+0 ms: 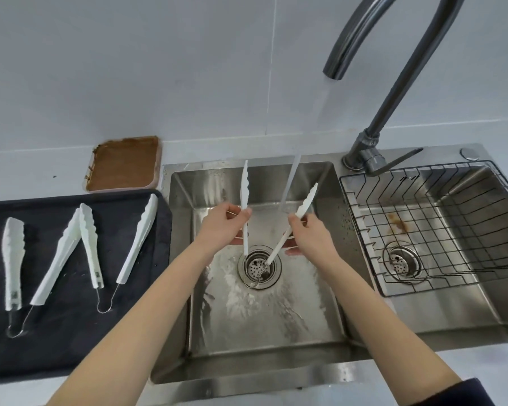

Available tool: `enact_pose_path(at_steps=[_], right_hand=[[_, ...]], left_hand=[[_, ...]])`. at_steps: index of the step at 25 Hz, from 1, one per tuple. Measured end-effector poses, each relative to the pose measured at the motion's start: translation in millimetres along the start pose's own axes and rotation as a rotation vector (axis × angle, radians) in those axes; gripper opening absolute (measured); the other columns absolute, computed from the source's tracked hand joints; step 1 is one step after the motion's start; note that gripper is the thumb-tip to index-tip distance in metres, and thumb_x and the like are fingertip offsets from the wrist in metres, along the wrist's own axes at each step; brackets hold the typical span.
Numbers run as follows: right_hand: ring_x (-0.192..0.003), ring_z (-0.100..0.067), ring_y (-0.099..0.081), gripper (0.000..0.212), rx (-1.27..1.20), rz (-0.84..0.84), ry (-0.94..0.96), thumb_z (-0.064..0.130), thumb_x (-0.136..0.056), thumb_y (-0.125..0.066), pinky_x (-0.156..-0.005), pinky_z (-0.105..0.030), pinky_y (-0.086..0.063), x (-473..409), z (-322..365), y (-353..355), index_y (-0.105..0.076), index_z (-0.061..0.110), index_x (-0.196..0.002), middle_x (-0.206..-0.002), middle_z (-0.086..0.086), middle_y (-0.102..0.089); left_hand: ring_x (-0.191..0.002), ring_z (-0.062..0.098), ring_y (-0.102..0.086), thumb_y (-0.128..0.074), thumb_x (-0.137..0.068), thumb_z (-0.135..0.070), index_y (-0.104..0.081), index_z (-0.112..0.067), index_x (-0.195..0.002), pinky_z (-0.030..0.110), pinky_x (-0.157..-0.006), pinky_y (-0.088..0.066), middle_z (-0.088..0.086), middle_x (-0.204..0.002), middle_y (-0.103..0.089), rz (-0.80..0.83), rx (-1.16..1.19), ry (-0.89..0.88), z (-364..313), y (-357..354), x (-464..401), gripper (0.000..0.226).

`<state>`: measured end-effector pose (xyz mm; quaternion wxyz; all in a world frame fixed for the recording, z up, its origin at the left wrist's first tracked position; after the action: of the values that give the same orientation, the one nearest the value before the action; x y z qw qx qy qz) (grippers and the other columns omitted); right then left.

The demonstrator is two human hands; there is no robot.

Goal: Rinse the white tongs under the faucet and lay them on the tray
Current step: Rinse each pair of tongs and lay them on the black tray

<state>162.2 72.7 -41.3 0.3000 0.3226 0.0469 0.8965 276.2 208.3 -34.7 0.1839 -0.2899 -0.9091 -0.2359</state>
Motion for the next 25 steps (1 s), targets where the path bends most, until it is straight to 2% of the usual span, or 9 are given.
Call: enact_pose_path(at_steps=[2, 5, 8, 11, 16, 21, 23, 25], right_hand=[[-0.058, -0.01, -0.06, 0.027, -0.029, -0.014, 0.006, 0.025, -0.097, -0.042, -0.041, -0.013, -0.052, 10.0, 2.5, -12.6, -0.048, 0.007, -0.116, -0.083, -0.005, -0.059], [-0.062, -0.012, -0.062, 0.037, -0.041, -0.039, 0.045, 0.025, -0.096, -0.043, -0.053, -0.022, -0.057, 24.4, 9.7, -35.1, -0.045, 0.005, -0.127, -0.091, -0.007, -0.061], [-0.062, -0.013, -0.062, 0.04, -0.038, -0.041, 0.084, 0.025, -0.096, -0.044, -0.06, -0.028, -0.057, 38.5, 18.6, -61.3, -0.043, 0.007, -0.131, -0.083, -0.003, -0.061], [-0.062, -0.013, -0.061, 0.039, -0.042, -0.027, 0.11, 0.023, -0.096, -0.043, -0.06, -0.026, -0.055, 52.0, 28.7, -90.6, -0.043, 0.008, -0.132, -0.079, 0.001, -0.059], [-0.066, -0.016, -0.064, 0.037, -0.056, -0.013, 0.125, 0.024, -0.095, -0.045, -0.061, -0.027, -0.057, 64.1, 38.4, -137.9, -0.046, 0.009, -0.129, -0.091, -0.006, -0.063], [-0.063, -0.011, -0.063, 0.036, -0.046, 0.031, 0.138, 0.022, -0.095, -0.044, -0.051, -0.017, -0.056, 75.0, 49.5, -189.2, -0.046, 0.008, -0.128, -0.091, -0.009, -0.064], [-0.064, -0.01, -0.063, 0.033, -0.055, 0.068, 0.138, 0.02, -0.096, -0.044, -0.049, -0.014, -0.056, 79.3, 53.8, -211.9, -0.048, 0.007, -0.126, -0.088, -0.006, -0.063], [-0.068, -0.01, -0.064, 0.032, -0.037, 0.095, 0.148, 0.021, -0.096, -0.044, -0.053, -0.015, -0.057, 83.8, 59.5, -234.8, -0.049, 0.008, -0.125, -0.095, -0.008, -0.065]], left_hand=[[-0.069, 0.013, -0.059, -0.054, -0.09, -0.03, -0.052, -0.008, -0.104, 0.008, -0.045, -0.051, 0.001, -0.087, -0.054, -0.001, 0.002, -0.015, 3.4, 14.2, 6.8, 0.026], [-0.067, 0.009, -0.057, -0.055, -0.089, -0.028, -0.052, -0.008, -0.105, 0.01, -0.047, -0.053, 0.002, -0.089, -0.054, -0.002, 0.036, 0.002, 16.9, 39.8, 17.4, 0.026], [-0.065, 0.011, -0.058, -0.056, -0.089, -0.025, -0.052, -0.007, -0.105, 0.014, -0.049, -0.055, 0.006, -0.092, -0.054, 0.0, 0.106, 0.026, 31.8, 65.8, 28.5, 0.025], [-0.068, 0.013, -0.06, -0.057, -0.089, -0.025, -0.051, -0.009, -0.105, 0.014, -0.051, -0.056, 0.008, -0.093, -0.058, -0.004, 0.127, 0.022, 41.6, 95.8, 38.5, 0.023], [-0.071, 0.015, -0.063, -0.056, -0.089, -0.023, -0.049, -0.012, -0.11, 0.028, -0.07, -0.058, 0.004, -0.082, -0.059, -0.041, 0.089, -0.028, 52.8, 149.0, 47.4, 0.025], [-0.07, 0.014, -0.064, -0.057, -0.089, -0.024, -0.05, -0.011, -0.114, 0.024, -0.065, -0.058, 0.002, -0.08, -0.059, -0.084, 0.059, -0.043, 69.0, 201.3, 53.0, 0.029], [-0.071, 0.014, -0.065, -0.056, -0.089, -0.025, -0.05, -0.012, -0.116, 0.02, -0.061, -0.057, 0.006, -0.088, -0.063, -0.112, 0.015, -0.036, 76.4, 222.6, 54.9, 0.031], [-0.072, 0.016, -0.064, -0.056, -0.089, -0.024, -0.049, -0.011, -0.119, 0.024, -0.065, -0.056, 0.011, -0.095, -0.063, -0.145, -0.002, -0.026, 85.0, 244.6, 57.0, 0.033]])
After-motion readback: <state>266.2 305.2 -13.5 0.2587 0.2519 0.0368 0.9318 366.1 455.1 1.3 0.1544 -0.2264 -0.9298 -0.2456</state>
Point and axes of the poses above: each hand's wrist, its own x-axis away from the middle knuckle, its own y-axis out of the back of the hand, z = x × y, the point moved 10 cm from there along -x, towards the middle knuckle
